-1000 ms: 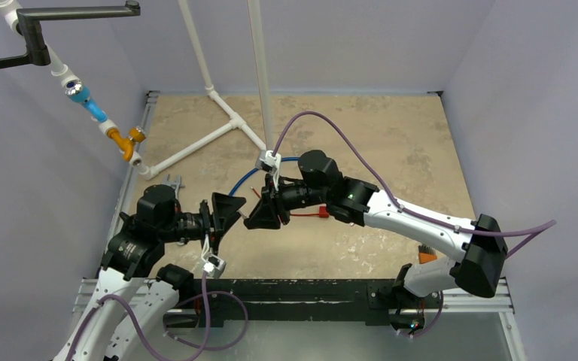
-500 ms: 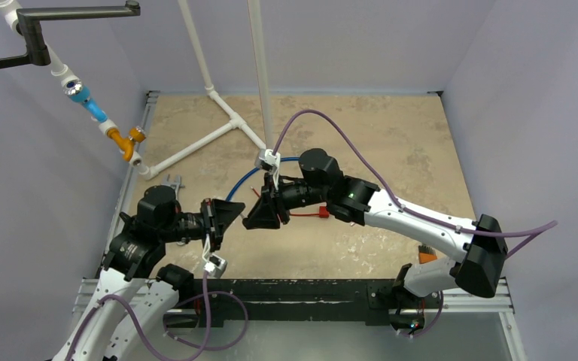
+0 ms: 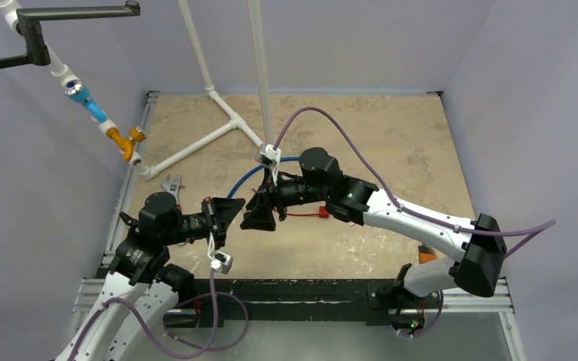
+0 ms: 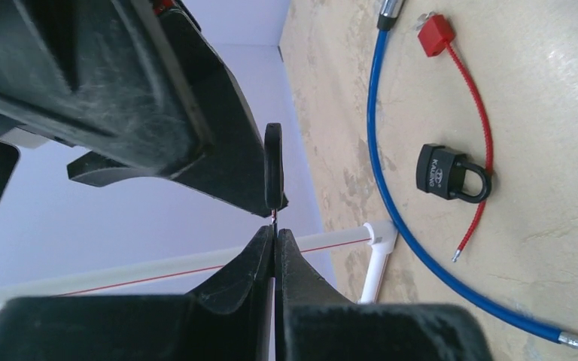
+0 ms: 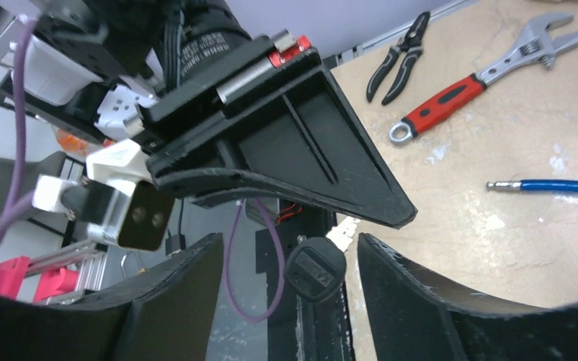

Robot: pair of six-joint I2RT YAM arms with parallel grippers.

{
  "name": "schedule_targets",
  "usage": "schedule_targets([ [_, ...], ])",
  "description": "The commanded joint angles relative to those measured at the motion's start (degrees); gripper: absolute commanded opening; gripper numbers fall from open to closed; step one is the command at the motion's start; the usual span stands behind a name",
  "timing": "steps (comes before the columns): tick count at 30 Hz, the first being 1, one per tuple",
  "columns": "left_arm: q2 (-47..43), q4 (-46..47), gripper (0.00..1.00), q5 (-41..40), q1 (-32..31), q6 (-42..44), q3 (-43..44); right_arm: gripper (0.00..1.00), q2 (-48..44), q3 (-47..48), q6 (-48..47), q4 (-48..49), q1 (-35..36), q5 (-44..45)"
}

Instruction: Unlock with the key

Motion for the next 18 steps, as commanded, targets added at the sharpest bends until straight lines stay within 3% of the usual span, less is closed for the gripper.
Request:
schedule_targets([
  [1, -2.1, 13.8, 0.00, -3.1, -0.4, -2.3, -4.0, 0.67, -3.4, -0.8, 4.5, 4.3, -1.7, 2.6],
  [10, -4.5, 25.6, 0.00, -7.4, -0.4, 7.4, -9.0, 0.70, -4.2, -4.7, 16.0, 5.6, -6.0, 2.8],
  [18, -6.5, 27.1, 0.00, -6.6, -0.3, 14.9, -11.8, 0.66, -3.7, -8.3, 25.3, 18.7, -6.4, -1.0],
])
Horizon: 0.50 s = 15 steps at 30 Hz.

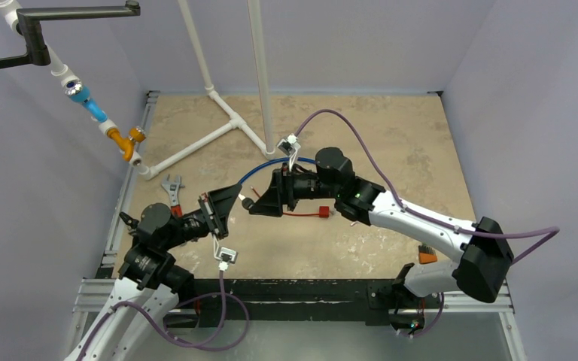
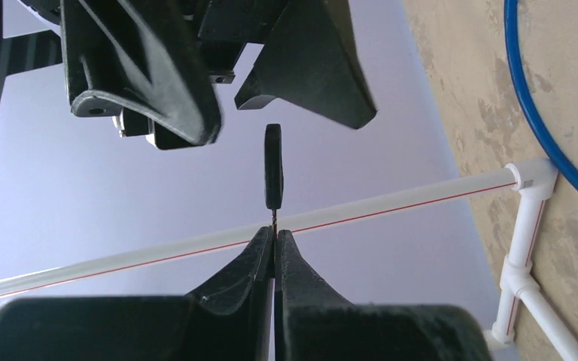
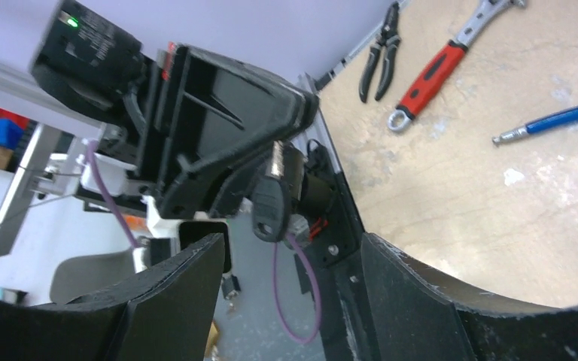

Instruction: Unlock with the key

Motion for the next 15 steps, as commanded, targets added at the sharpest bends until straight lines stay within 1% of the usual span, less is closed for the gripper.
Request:
schedule_targets([
  [1, -0.7, 3.8, 0.00, 0.3, -0.2, 5.6, -0.9, 0.65, -0.7, -0.3, 7.9, 12.9, -0.3, -2.7],
  [4, -0.8, 3.9, 0.00, 0.0, -0.2, 6.2, -0.9, 0.62, 0.4, -1.4, 12.3, 20.6, -0.5, -3.9],
  [7, -0.6, 3.9, 0.00, -0.4, -0.3, 6.7, -0.6, 0.56, 1.9, -2.1, 15.6, 25.4, -0.5, -4.7],
  [15, -0.4, 3.6, 0.00, -1.7, -0.3, 8.4, -0.8, 0.50, 4.0, -3.1, 17.5, 27.5, -0.5, -5.5],
])
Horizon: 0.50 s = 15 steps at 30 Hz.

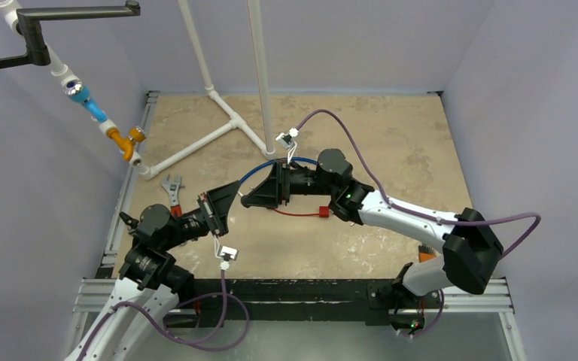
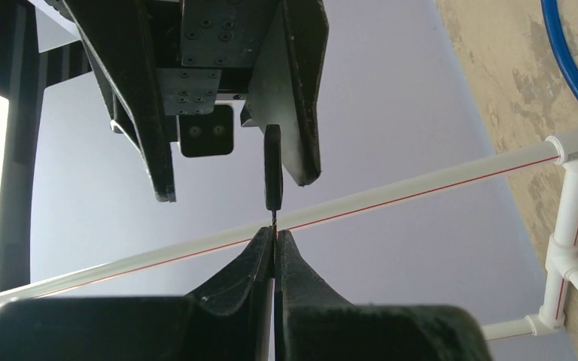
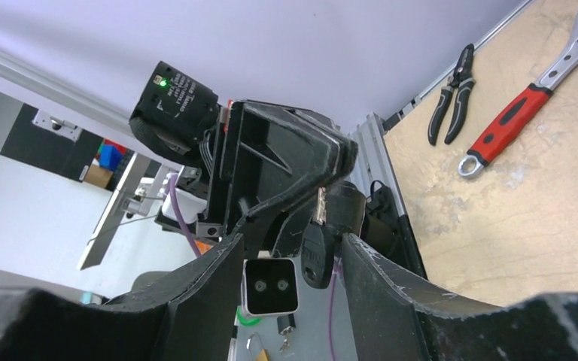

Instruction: Unlock with the key

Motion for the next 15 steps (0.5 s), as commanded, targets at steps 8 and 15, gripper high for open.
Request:
schedule_targets([
  [8, 1.2, 3.9, 0.00, -1.5, -0.2, 3.2, -0.2, 0.36, 1.6, -1.5, 5.1, 9.0, 0.1, -2.4],
  [15, 1.3, 4.0, 0.00, -2.0, -0.2, 4.4, -0.3, 0.22, 3.9, -0.5, 8.1, 12.4, 0.1, -2.9],
])
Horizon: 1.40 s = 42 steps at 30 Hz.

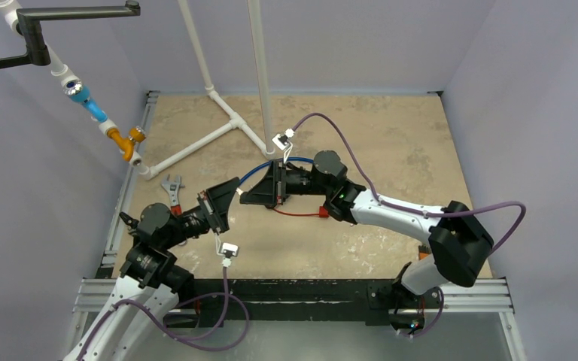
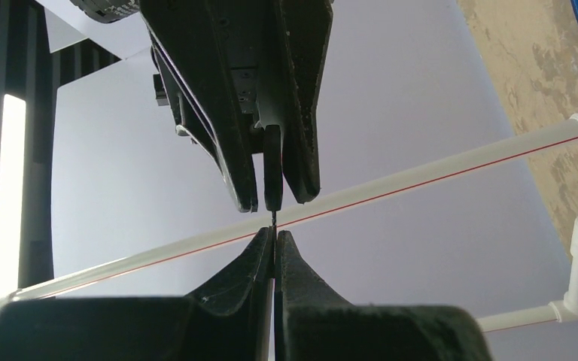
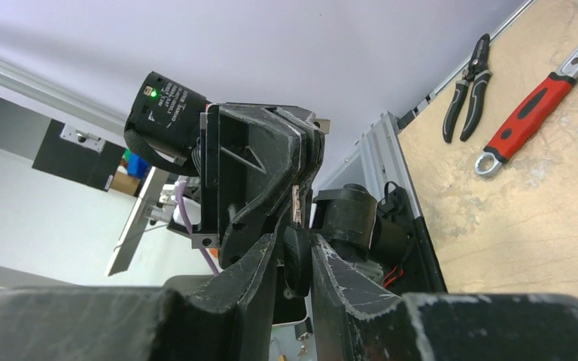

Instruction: Unlock with the key

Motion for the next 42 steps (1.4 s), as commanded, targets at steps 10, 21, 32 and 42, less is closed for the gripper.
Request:
schedule_targets([
  [10, -0.3, 1.0, 0.00, -1.9, -0.4, 1.7, -0.1, 0.00, -1.3, -1.2, 4.0, 6.5, -0.2, 1.5],
  [21, -1.0, -1.8, 0.94, -2.5, -0.4, 2.4, -0.5, 0.00, -8.6, -1.2, -2.0, -7.7, -5.1, 1.9],
  [32, 22.8, -36.7, 1.00, -16.2, -0.9, -49.3, 29.0, 0.00, -18.9, 3.0, -21.7, -43.7, -7.7, 14.9],
  [42, 46.6, -49.0, 1.00, 1.3, -0.9, -82.8, 47.2, 0.00, -31.3, -4.6, -25.5, -53.3, -7.8, 22.6],
])
